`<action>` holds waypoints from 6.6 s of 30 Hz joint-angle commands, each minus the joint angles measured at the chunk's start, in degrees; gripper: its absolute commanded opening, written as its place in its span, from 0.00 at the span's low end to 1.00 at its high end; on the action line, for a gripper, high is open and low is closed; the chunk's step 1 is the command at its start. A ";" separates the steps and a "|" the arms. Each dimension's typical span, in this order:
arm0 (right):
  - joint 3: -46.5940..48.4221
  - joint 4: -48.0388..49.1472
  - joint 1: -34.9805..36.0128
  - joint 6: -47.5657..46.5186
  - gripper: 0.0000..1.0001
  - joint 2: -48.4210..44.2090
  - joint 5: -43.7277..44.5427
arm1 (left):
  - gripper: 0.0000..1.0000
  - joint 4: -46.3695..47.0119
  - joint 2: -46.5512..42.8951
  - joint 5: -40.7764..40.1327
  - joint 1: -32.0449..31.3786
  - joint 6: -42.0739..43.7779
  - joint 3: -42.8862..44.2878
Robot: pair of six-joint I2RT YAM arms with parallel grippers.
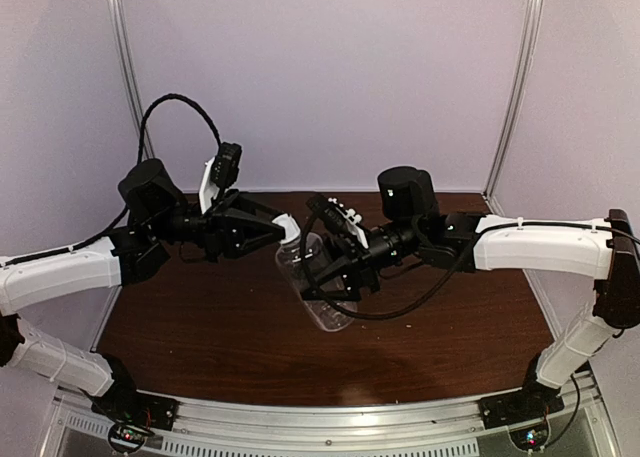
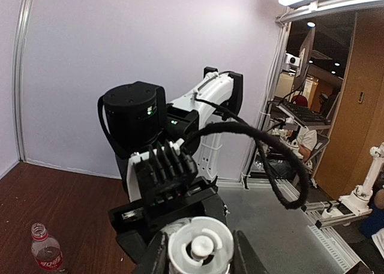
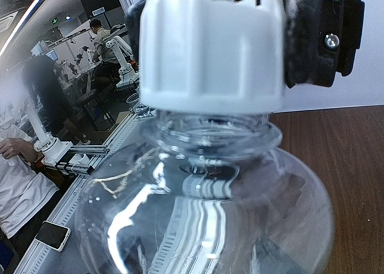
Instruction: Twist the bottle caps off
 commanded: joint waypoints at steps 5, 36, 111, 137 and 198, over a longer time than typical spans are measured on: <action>2.19 -4.02 -0.40 -1.29 0.35 -2.07 10.90 | 0.00 -1.40 -2.45 -5.82 -0.72 -2.28 0.01; 3.09 -9.10 -1.71 -6.58 0.37 -4.24 7.93 | 0.71 -28.71 -11.18 -26.95 -7.96 17.54 7.63; 6.99 -15.86 -1.66 -11.06 0.41 -1.68 -6.87 | 0.74 -23.84 -7.88 -10.90 -5.74 17.60 8.91; 6.28 -13.30 -1.84 -7.38 0.40 -2.26 2.55 | 0.18 -17.31 -2.58 -11.36 -5.69 8.47 7.79; 6.94 -11.78 -2.66 -9.10 0.41 -0.04 -10.48 | 0.63 -10.03 1.33 1.38 -3.71 8.93 9.77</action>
